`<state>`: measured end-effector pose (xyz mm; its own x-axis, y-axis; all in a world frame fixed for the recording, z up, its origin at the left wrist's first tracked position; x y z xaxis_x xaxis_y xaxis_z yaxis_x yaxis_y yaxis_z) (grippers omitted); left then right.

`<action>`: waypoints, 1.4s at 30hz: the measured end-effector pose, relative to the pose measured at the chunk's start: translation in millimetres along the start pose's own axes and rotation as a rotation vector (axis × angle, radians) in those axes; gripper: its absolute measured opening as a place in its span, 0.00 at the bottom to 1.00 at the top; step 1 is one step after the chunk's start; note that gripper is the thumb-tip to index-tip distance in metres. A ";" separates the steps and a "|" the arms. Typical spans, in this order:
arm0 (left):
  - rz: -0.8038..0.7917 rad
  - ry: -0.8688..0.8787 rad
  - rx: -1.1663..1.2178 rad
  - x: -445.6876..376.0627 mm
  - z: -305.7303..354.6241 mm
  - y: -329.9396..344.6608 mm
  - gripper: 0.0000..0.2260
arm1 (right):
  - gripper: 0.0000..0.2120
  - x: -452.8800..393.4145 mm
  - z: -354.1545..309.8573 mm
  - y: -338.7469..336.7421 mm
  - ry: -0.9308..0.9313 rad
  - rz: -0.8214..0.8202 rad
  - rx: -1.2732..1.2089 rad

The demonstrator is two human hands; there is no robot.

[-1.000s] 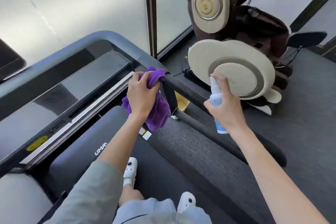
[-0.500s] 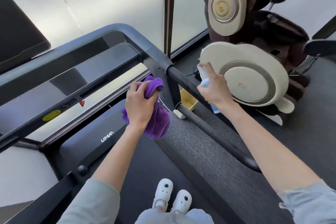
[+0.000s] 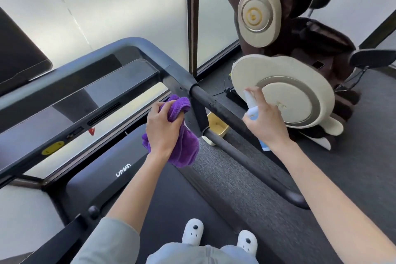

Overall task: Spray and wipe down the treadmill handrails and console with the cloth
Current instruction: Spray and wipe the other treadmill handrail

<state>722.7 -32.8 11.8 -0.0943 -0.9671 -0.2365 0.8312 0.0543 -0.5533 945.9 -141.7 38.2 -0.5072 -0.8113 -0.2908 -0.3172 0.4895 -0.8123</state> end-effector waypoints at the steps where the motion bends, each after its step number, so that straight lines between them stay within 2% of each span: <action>1: 0.007 -0.005 0.000 2.5 1.2 2.9 0.13 | 0.27 6.5 7.3 -4.4 0.000 -0.011 -0.004; 7: 0.051 -0.056 -0.031 25.8 14.5 28.6 0.13 | 0.28 30.5 41.2 -19.7 -0.013 -0.005 -0.120; 13: 0.130 -0.114 -0.024 60.9 34.5 47.8 0.14 | 0.30 38.0 64.1 -46.3 -0.087 -0.121 -0.109; 19: 0.225 -0.199 0.025 87.8 55.0 67.7 0.12 | 0.31 55.4 104.8 -85.6 -0.090 -0.102 -0.113; 22: 0.271 -0.205 0.025 102.0 63.2 72.2 0.12 | 0.31 71.1 122.1 -99.9 -0.080 -0.158 -0.131; 27: 0.330 -0.225 0.000 128.5 68.6 67.3 0.11 | 0.32 79.3 138.5 -100.6 -0.087 -0.132 -0.234; 33: 0.436 -0.306 0.090 155.0 66.2 60.7 0.07 | 0.32 74.6 138.7 -91.3 -0.126 -0.163 -0.269; 38: 0.446 -0.413 0.247 141.4 67.5 71.8 0.05 | 0.32 73.6 137.4 -82.8 -0.112 -0.156 -0.331; 42: 0.349 -0.375 0.355 123.0 78.0 85.0 0.06 | 0.31 65.9 133.0 -74.1 -0.058 -0.136 -0.324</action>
<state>824.5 -166.6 -2.1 0.3612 -0.9322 -0.0233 0.9158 0.3593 -0.1794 1042.6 -274.0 12.0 -0.3993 -0.8882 -0.2272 -0.6210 0.4443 -0.6457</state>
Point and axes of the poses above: each hand's wrist, its own x-axis away from the middle knuckle, its own y-axis out of the palm, z = x × y, the point moved 1 cm from there along -x, towards the middle knuckle, and after that the axes turned 6 degrees about z, right-handed, at the moved point
